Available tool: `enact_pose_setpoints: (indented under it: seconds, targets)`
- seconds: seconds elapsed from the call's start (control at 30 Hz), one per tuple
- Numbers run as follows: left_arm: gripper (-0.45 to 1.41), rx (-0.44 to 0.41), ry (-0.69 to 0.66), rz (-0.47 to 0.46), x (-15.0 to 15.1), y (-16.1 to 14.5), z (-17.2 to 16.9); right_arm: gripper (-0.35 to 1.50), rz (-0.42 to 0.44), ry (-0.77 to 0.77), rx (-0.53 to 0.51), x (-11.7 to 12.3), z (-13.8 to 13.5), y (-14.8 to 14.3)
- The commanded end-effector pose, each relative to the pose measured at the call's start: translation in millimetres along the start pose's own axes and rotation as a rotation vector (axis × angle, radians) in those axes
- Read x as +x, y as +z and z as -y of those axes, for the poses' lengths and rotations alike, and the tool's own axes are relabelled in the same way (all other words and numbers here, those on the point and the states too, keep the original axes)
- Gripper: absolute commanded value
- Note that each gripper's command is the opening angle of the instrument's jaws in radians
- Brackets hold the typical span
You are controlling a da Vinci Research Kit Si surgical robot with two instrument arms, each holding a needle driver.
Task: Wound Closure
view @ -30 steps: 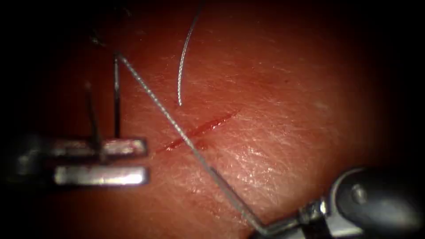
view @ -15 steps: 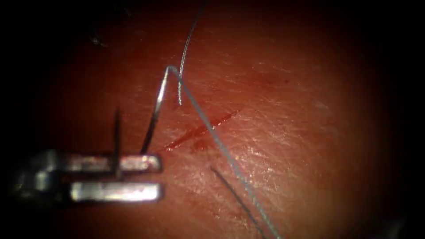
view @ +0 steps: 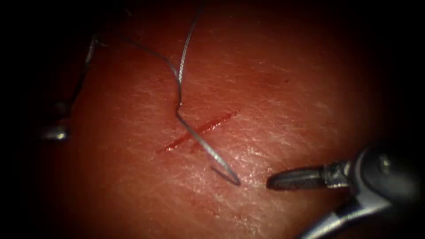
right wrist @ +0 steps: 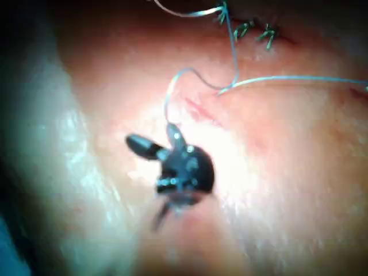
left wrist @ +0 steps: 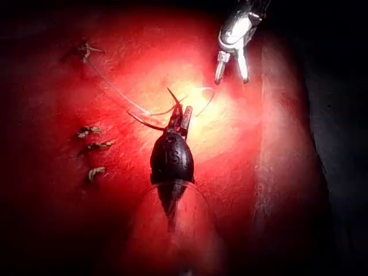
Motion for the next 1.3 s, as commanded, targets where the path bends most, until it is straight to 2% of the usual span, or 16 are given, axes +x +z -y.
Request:
enact_pose_setpoints:
  seconds: [0.03,0.3,0.5,0.6,0.73,0.77,0.8,0.93,0.97,1.0,1.07,1.3]
  targets:
    - [-0.45,-0.002,-0.002,0.0,-0.7,0.6,-0.2,1.31,-0.003,-0.002,0.0,-0.9,-0.3,1.2]
    - [-0.45,0.004,-0.004,0.001,-0.7,0.3,-0.2,1.3,0.009,-0.02,-0.032,-3.2,-2.2,6.1]
    - [-0.45,0.005,-0.004,0.001,-0.7,0.3,-0.2,1.25,0.005,-0.016,-0.067,-3.0,-3.3,7.6]
    - [-0.45,0.006,-0.004,0.001,-0.7,0.3,-0.3,1.15,0.003,-0.011,-0.079,-2.8,-3.9,8.0]
    - [-0.45,0.008,-0.004,0.002,-0.7,0.4,-0.4,0.68,0.002,-0.008,-0.09,-2.9,-4.5,8.1]
    - [-0.45,0.008,-0.004,0.002,-0.7,0.4,-0.4,0.42,0.002,-0.008,-0.089,-2.9,-4.7,8.1]
    - [-0.45,0.009,-0.004,0.002,-0.6,0.4,-0.4,-0.3,0.005,-0.008,-0.072,-3.0,-4.9,8.1]
    - [-0.45,0.009,-0.004,0.002,-0.6,0.5,-0.5,-0.35,0.011,0.021,-0.038,-3.4,-5.3,7.6]
    - [-0.45,0.01,-0.005,0.002,-0.6,0.5,-0.5,-0.35,0.025,0.032,-0.024,-3.6,-5.3,7.2]
    - [-0.45,0.01,-0.005,0.002,-0.6,0.5,-0.5,-0.35,0.075,0.032,-0.015,-3.7,-5.1,6.7]
    - [-0.45,0.01,0.001,0.002,-0.6,0.5,-0.6,-0.35,0.094,0.032,-0.022,-3.7,-4.9,6.5]
    - [-0.45,0.015,0.001,0.002,-0.6,0.6,-0.6,-0.35,0.104,0.032,0.004,-3.4,-4.0,6.7]
